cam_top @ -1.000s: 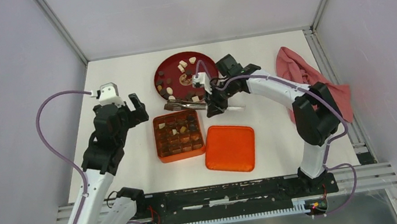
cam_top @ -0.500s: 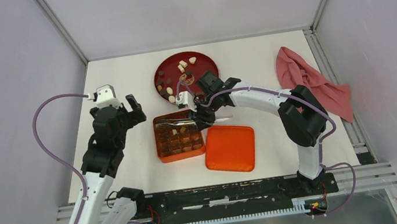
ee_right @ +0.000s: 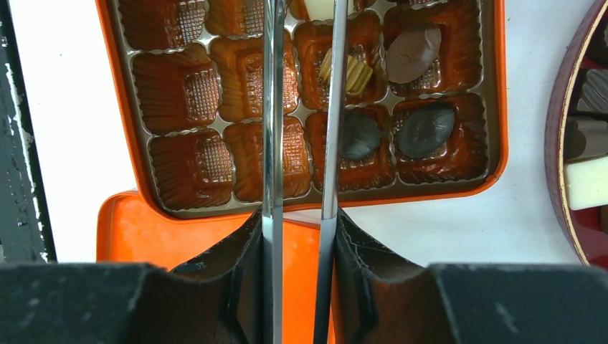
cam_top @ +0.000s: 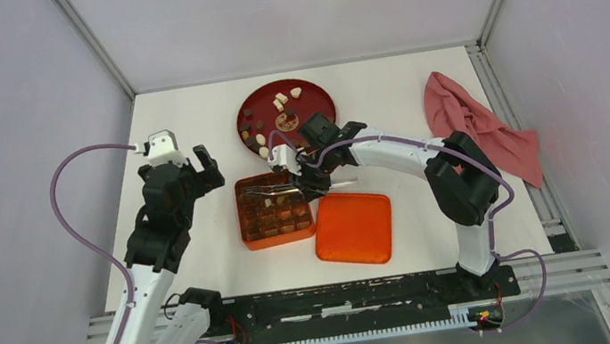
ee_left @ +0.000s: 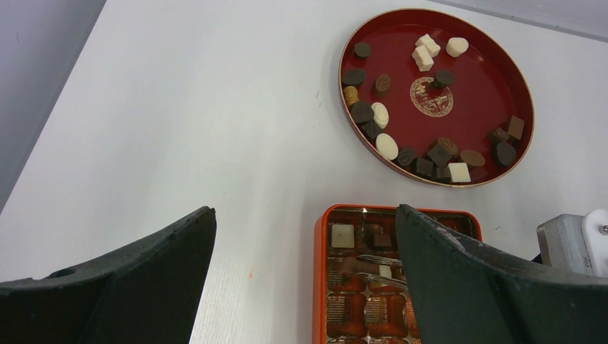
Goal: Pack the chocolate
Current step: Place the fake chocolate in the packing box.
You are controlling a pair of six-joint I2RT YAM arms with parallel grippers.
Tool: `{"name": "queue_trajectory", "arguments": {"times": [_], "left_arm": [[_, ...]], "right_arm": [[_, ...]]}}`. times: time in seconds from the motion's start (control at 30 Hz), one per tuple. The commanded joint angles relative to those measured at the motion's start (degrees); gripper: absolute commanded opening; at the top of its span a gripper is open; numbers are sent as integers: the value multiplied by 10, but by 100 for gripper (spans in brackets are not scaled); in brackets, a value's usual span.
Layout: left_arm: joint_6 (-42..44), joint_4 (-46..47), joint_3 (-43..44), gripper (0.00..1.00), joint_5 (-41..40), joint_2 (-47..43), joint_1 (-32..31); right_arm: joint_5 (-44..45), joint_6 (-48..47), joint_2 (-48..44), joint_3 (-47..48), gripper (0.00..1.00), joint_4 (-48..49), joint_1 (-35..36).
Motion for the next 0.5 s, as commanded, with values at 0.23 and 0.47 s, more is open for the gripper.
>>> {"name": "queue_trajectory", "arguments": {"times": [0.23, 0.47], "left_arm": [[15, 26, 0, 100, -12, -1, -1], [15, 26, 0, 100, -10, 0, 0]], "right_arm": [[68, -13, 10, 51, 25, -20, 23], [72, -16, 11, 55, 33, -27, 26]]}}
